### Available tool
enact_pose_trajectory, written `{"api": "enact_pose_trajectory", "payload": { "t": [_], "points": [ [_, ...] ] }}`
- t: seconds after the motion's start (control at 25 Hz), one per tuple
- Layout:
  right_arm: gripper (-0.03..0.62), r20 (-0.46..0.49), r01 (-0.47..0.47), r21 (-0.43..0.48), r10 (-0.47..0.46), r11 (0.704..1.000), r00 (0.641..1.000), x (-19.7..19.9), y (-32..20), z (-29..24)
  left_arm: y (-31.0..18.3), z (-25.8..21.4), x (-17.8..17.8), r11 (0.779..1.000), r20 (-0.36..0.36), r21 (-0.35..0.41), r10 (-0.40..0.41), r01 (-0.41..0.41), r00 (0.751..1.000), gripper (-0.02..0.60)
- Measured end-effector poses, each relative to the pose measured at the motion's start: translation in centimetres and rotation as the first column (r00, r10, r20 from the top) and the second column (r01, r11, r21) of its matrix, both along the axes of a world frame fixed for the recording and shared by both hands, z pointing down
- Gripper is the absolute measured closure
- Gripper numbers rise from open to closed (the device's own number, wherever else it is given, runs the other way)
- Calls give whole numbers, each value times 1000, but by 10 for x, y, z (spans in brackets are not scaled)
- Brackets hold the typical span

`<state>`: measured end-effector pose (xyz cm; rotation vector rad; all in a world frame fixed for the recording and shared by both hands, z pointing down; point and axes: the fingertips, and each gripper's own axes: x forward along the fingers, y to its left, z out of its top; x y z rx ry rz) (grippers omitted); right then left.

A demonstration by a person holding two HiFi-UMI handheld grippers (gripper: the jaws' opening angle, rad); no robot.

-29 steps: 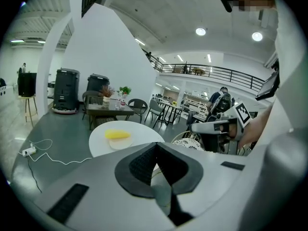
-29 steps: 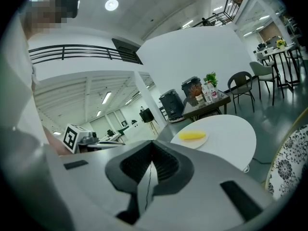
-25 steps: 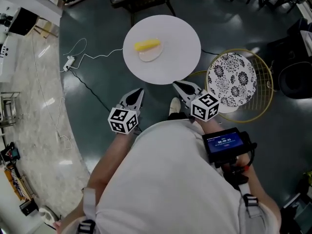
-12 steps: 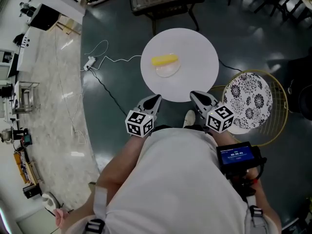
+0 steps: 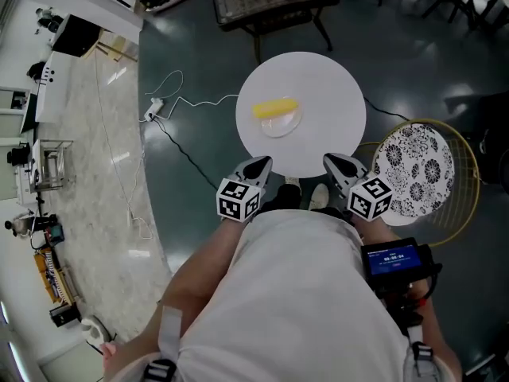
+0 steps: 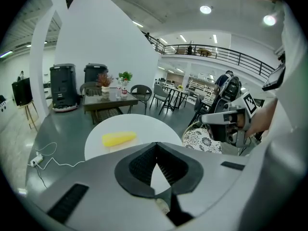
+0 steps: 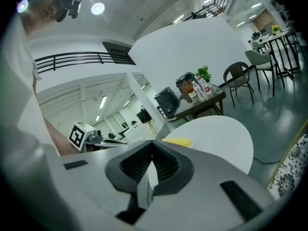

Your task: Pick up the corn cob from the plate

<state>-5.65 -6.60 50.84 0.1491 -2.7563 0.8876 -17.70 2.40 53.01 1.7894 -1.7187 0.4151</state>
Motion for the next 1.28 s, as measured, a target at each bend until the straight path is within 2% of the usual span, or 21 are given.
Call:
{"api": "enact_pose_trajectory", "payload": {
  "t": [0.24, 0.4, 0.68, 0.92, 1.04, 1.16, 1.28],
  "points": [
    [586, -11, -52, -8, 52, 999, 999, -4, -15, -15, -21, -2, -11, 999, -18, -27, 45, -45, 999, 575],
    [586, -26, -78, -23, 78, 997, 997, -27, -31, 9, -43, 30, -39, 993, -5, -71, 97, -97, 995, 574],
    [586, -51, -136, -48, 134, 989, 990, -44, -47, 13, -69, 57, -59, 960, 34, -176, 228, -219, 973, 574],
    [586, -63, -179, -67, 175, 982, 983, -69, -48, 35, -82, 99, -99, 907, 117, -305, 337, -289, 934, 572],
    [586, -72, -205, -76, 199, 976, 977, -70, -56, 34, -99, 106, -107, 874, 143, -354, 403, -333, 904, 495],
    [586, -83, -232, -90, 225, 969, 971, -72, -58, 34, -112, 113, -116, 830, 164, -410, 474, -378, 865, 457],
    [586, -93, -265, -101, 256, 959, 962, -69, -57, 37, -120, 127, -121, 776, 175, -468, 550, -422, 817, 413]
  ]
}}
